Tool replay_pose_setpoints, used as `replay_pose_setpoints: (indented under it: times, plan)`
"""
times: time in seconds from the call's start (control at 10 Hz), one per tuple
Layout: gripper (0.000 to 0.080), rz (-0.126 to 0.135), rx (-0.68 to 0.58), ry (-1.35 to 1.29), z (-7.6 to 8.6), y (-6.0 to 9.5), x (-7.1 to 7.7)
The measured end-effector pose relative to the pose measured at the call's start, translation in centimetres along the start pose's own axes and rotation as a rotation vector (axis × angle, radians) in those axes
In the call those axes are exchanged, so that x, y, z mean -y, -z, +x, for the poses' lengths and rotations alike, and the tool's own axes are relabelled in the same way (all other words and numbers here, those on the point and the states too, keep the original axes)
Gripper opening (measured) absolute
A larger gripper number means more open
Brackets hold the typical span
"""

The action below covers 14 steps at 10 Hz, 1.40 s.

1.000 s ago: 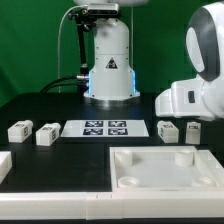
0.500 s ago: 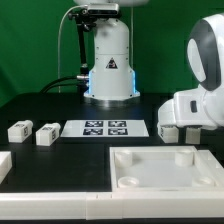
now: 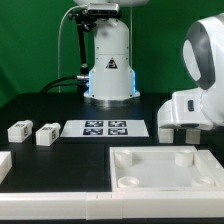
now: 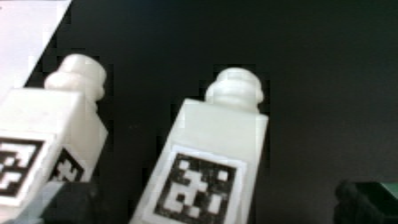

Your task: Assemble one leg

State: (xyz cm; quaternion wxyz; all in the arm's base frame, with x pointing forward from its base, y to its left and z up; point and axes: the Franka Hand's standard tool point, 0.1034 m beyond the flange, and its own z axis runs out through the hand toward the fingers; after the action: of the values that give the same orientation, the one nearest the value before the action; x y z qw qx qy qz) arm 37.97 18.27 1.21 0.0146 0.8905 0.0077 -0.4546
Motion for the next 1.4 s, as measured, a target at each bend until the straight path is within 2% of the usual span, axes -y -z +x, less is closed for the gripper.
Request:
replay_pose_setpoints:
  times: [0.5,0.6,0.7,0.8,0.9,1.4]
  plan:
    - [0.0649,0.003,-0.011,0.004,0.38,-0.27,-0.15]
    - [0.0528,0.002,-0.011,0.004,0.37,-0.28,-0.12]
    - [0.0528,0.002,-0.01,0.004,0.38,-0.31,-0.12]
    - [0.0389,0.001,-0.009,0.004,0.37,-0.34,-0.12]
    - [0.0289,0.001,-0.009,0.005,0.37,-0.34,-0.12]
    - [0.029,0.001,-0.01,0.008,0.33,-0.22,-0.12]
